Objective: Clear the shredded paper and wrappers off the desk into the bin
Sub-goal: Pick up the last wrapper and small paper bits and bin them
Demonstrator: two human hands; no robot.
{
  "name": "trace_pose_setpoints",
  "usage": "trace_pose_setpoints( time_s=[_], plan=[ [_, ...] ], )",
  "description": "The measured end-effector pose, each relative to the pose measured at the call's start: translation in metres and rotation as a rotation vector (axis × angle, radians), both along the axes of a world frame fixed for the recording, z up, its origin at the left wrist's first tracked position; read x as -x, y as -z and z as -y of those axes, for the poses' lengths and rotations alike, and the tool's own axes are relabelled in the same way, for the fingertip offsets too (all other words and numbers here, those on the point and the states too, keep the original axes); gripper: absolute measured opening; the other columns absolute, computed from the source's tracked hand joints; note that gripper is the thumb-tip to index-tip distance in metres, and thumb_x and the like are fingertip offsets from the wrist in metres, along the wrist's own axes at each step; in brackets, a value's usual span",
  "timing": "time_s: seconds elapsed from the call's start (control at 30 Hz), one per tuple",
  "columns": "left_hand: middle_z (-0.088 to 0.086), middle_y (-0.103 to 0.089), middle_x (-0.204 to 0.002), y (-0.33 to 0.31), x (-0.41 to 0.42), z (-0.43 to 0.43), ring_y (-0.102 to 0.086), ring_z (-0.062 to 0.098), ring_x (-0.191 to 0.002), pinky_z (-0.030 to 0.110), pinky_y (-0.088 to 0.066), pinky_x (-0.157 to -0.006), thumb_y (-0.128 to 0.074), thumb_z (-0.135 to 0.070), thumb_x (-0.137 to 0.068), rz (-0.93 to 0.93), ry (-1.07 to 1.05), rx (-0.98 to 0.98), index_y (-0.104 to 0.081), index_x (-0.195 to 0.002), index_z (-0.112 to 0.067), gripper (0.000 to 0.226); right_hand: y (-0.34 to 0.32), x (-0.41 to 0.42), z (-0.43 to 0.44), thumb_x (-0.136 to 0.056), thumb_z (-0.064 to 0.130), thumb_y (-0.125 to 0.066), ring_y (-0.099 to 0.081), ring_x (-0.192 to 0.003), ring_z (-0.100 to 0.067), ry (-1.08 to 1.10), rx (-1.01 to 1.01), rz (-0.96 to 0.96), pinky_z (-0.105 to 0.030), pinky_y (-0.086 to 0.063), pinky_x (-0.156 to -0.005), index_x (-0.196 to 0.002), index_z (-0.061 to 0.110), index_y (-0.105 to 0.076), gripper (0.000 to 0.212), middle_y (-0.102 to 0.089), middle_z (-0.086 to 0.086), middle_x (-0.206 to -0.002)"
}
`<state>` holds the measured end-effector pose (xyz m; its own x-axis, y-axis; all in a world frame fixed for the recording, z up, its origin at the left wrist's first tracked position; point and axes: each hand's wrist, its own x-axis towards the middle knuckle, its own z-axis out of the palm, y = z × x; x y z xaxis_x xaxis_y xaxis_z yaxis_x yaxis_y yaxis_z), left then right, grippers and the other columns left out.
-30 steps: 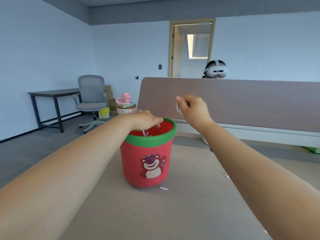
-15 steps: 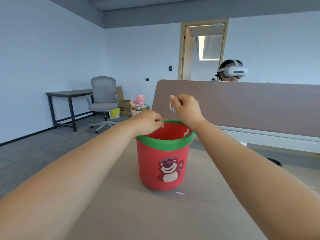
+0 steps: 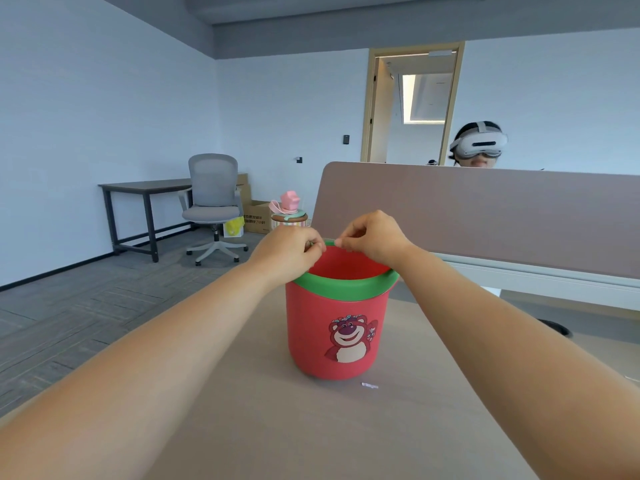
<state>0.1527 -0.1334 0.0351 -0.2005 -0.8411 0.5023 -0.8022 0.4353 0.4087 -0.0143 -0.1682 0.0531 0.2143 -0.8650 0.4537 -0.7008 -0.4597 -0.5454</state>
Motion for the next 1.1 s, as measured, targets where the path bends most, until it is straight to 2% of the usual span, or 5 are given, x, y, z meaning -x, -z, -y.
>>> trace_pose_setpoints(
  time_s=[0.17,0.5,0.77,0.97,1.1],
  plan=[
    [0.006,-0.072,-0.078,0.001,0.001,-0.002,-0.070,0.021,-0.075,0.041,-0.057,-0.078,-0.052,-0.017,-0.087,-0.005,-0.016,-0.005,-0.069,-0.093,-0.015,0.018,0.005,0.002,-0.003,-0.086,0.017,-0.061,-0.058,-0.056,-0.006,0.014,-0.009,-0.095,-0.020,-0.051,-0.069,-0.082,0.012,-0.072,0.013,-0.069,-0.001,-0.072],
    [0.001,-0.069,-0.075,-0.001,0.005,-0.011,-0.064,0.021,-0.075,0.031,-0.051,-0.072,-0.054,-0.017,-0.086,-0.005,-0.094,0.046,-0.069,-0.089,-0.016,0.015,0.008,0.016,-0.019,-0.074,0.009,-0.073,-0.055,-0.066,-0.008,0.021,-0.004,0.023,-0.009,-0.042,-0.057,-0.090,0.010,-0.069,0.016,-0.062,0.000,-0.077],
    [-0.010,-0.056,-0.071,-0.002,0.040,-0.041,-0.053,0.013,-0.067,0.028,-0.043,-0.064,-0.055,-0.022,-0.087,-0.055,-0.011,0.328,-0.066,-0.082,-0.020,0.012,0.015,0.042,-0.058,-0.086,0.018,-0.058,-0.056,-0.101,-0.021,0.123,0.218,0.055,-0.029,-0.042,-0.089,-0.093,0.014,-0.071,0.016,-0.069,-0.007,-0.104],
    [0.000,-0.062,-0.069,0.052,0.080,-0.072,-0.061,0.023,-0.061,0.026,-0.043,-0.050,-0.045,-0.026,-0.080,0.127,0.213,0.584,-0.065,-0.073,-0.016,0.023,0.060,0.096,-0.096,-0.087,0.014,-0.056,-0.053,-0.100,-0.019,0.204,0.216,0.054,-0.018,-0.033,-0.077,-0.101,0.012,-0.065,0.018,-0.063,-0.003,-0.108],
    [0.012,-0.052,-0.132,0.124,0.108,-0.081,-0.050,0.028,-0.123,0.037,-0.046,-0.096,-0.032,-0.043,-0.092,0.385,0.227,-0.045,-0.053,-0.124,-0.009,0.051,0.113,0.138,-0.124,-0.087,0.018,-0.057,-0.053,-0.110,-0.022,0.262,0.041,-0.085,-0.023,-0.037,-0.088,-0.111,0.014,-0.062,0.025,-0.061,-0.004,-0.116]
  ],
)
